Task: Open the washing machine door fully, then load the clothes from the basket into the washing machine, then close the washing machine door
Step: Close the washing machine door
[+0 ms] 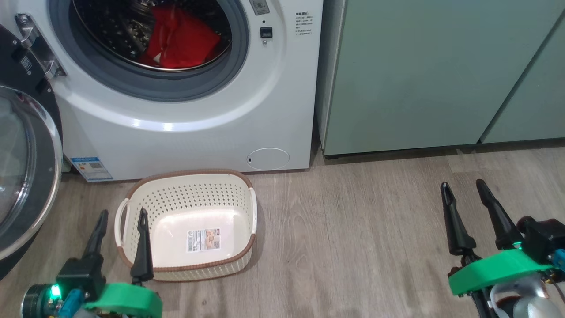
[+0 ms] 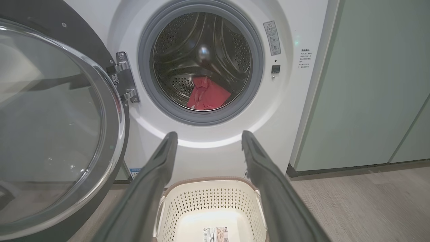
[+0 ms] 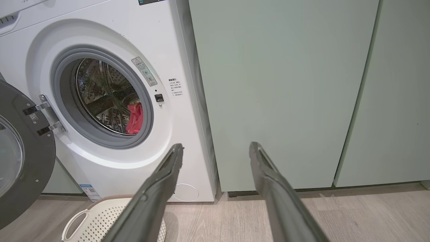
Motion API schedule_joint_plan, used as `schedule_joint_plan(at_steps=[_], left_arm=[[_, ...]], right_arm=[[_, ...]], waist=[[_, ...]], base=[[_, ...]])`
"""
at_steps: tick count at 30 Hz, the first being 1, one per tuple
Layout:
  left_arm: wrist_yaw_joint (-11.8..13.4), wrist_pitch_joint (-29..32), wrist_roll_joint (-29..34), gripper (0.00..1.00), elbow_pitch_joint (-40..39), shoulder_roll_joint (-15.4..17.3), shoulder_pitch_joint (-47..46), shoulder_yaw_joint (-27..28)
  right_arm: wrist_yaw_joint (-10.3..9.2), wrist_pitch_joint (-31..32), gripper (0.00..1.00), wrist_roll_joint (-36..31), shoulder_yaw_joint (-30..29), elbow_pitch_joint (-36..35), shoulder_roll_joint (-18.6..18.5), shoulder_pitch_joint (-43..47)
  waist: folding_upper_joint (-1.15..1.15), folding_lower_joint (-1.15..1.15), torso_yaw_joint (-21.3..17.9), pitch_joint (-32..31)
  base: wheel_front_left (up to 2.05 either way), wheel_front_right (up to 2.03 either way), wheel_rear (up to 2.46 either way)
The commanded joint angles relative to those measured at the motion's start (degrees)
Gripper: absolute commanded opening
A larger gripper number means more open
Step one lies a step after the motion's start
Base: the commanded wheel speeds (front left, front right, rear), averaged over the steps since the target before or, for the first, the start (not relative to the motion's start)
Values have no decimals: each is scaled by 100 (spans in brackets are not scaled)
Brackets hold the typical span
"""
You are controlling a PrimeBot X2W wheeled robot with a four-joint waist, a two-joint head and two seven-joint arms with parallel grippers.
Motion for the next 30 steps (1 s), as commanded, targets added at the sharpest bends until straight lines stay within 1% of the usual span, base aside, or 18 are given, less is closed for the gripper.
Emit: schedule_joint_plan(at_steps=[1,18,21,26,27,30], left_arm=[[22,-5,-46,100,-204,99,-196,168],[82,69,-97,100,-190,119,-196,89],[90,78,-107,100,-169,121,-248,77],[132,76,-117,100,-117,101,-298,58],[132,76,-117,100,-117,101,-298,58],[168,58,-120,100,-99,75,-332,49]], right_arm=[[0,-53,100,30,135,-173,-37,-155],[0,-89,100,41,101,-151,-37,-127],[0,-92,100,44,76,-159,-37,-111],[0,-94,100,37,78,-199,-37,-129],[0,-94,100,37,78,-199,-37,-129],[0,-93,100,36,77,-222,-37,-136]], waist=[[0,0,1,-3],[0,0,64,-39],[0,0,185,-31],[0,0,518,-18],[0,0,518,-18],[0,0,787,-12]], base=[[0,0,0],[0,0,0],[0,0,0],[0,0,0],[0,0,0],[0,0,0]])
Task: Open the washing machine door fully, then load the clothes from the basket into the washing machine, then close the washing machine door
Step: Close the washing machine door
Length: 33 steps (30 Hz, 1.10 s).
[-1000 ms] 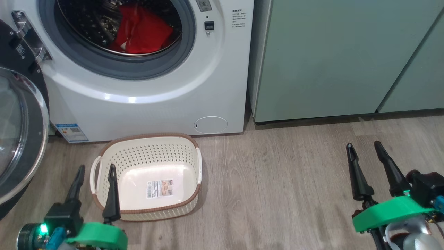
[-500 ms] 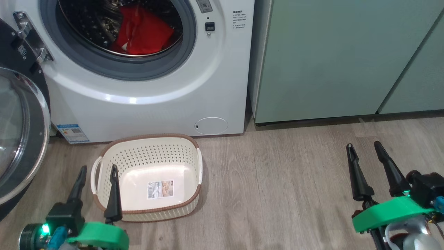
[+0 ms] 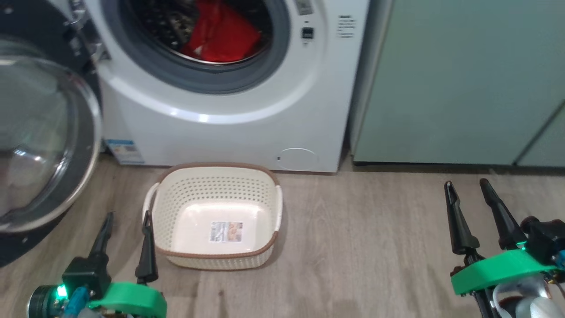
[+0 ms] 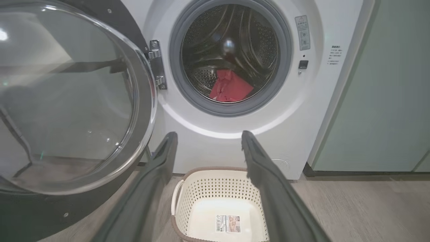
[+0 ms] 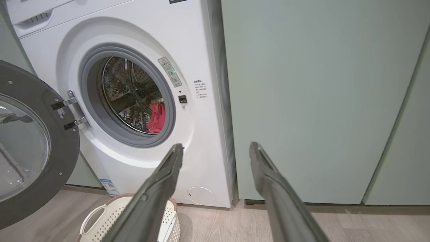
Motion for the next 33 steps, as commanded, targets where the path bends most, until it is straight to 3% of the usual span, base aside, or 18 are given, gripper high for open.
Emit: schedule_joint_plan(at_steps=[1,8,19,33], left_arm=[[51,-41,-19,100,-160,48,-320,193],[108,-82,-42,100,-119,9,-371,180],[168,-128,-96,100,-93,9,-382,199],[216,-163,-166,100,-102,28,-359,209]], right_arm=[[0,-43,100,33,139,-225,-38,-142],[0,-44,100,57,177,-266,-38,-137],[0,-41,100,98,286,-279,-38,-168],[0,-46,100,87,346,-220,-38,-233]], waist=[[0,0,233,5],[0,0,966,-6],[0,0,1787,23],[0,0,2008,79]], base=[[0,0,0],[0,0,0],[0,0,0],[0,0,0]])
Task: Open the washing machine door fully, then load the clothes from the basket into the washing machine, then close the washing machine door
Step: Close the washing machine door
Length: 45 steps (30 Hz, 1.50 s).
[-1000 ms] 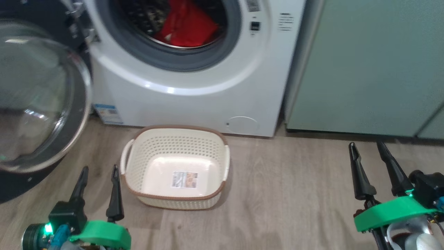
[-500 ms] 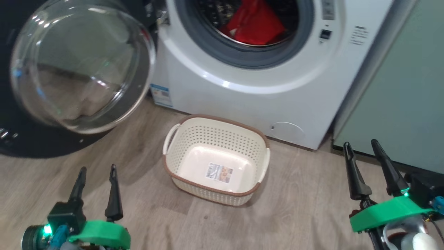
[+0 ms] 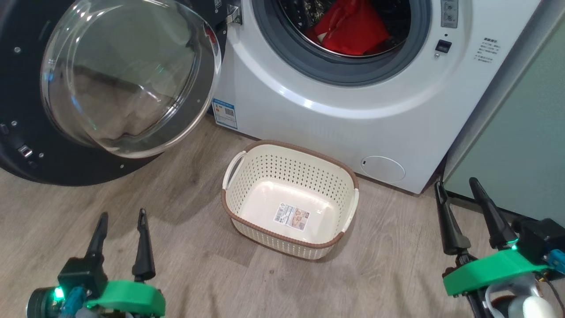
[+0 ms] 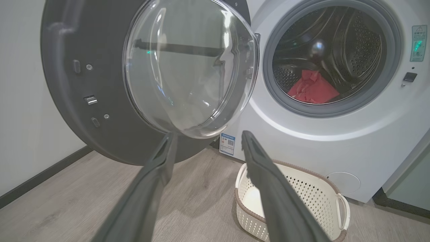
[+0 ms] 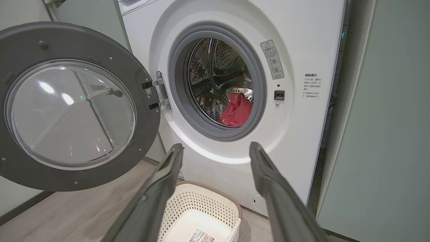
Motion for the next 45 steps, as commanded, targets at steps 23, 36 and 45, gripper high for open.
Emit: schedule_joint_plan(at_steps=[23,36,45], left_arm=[[75,-128,-140,0,-351,96,-323,217],[-1077,-200,-2920,0,-1977,-290,-1115,1569],[-1288,474,-5647,0,-1433,683,-2662,3273]], right_arm=[[0,-33,100,28,115,-155,-43,-227],[0,82,100,-72,29,-387,-43,-288],[0,193,100,-139,31,-560,-43,-340]], waist=[[0,0,32,17],[0,0,152,263],[0,0,159,397]], base=[[0,0,0],[0,0,0],[0,0,0]])
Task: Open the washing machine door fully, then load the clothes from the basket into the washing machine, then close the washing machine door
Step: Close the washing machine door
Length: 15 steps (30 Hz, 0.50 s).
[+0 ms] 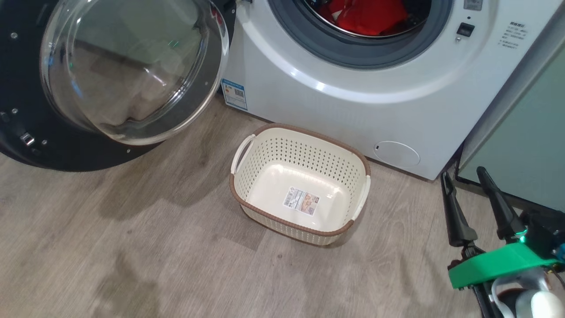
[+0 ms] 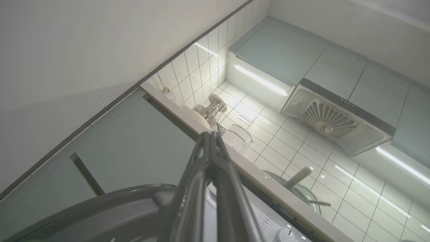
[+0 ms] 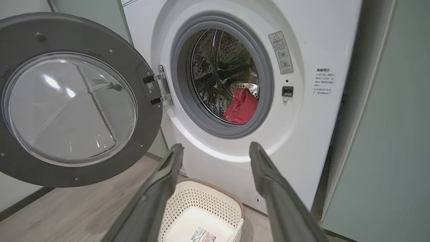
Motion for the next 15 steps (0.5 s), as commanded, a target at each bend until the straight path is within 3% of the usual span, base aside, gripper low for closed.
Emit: schedule_joint_plan(at_steps=[1,7,15], left_arm=[[59,128,-208,0,86,419,-405,351],[305,584,-1030,0,1914,1380,-1403,1018],[264,887,-1426,0,3701,1994,-2005,1287]], right_arm=[[0,46,100,-46,123,-251,-44,-304],[0,162,100,-158,225,-385,-44,-460],[0,272,100,-261,291,-507,-44,-654]], waist=[[0,0,-20,38],[0,0,-158,263],[0,0,-331,579]], base=[[0,0,0],[0,0,0],[0,0,0]])
